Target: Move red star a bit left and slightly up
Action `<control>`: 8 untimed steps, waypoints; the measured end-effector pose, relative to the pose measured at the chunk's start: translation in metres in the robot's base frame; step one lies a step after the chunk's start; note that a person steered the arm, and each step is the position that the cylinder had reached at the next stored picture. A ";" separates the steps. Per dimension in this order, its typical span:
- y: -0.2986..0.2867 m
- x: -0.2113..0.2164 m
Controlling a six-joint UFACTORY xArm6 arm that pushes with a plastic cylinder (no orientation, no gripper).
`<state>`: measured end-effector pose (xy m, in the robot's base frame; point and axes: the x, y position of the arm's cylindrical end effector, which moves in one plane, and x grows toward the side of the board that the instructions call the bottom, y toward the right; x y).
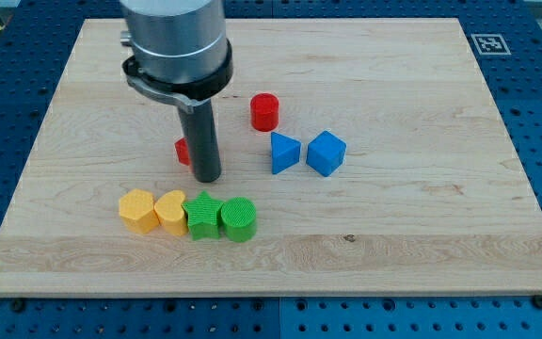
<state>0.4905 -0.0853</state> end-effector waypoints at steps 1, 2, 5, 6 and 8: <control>-0.013 0.001; -0.024 -0.002; -0.042 -0.033; -0.040 -0.047; -0.033 -0.058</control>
<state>0.4320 -0.1187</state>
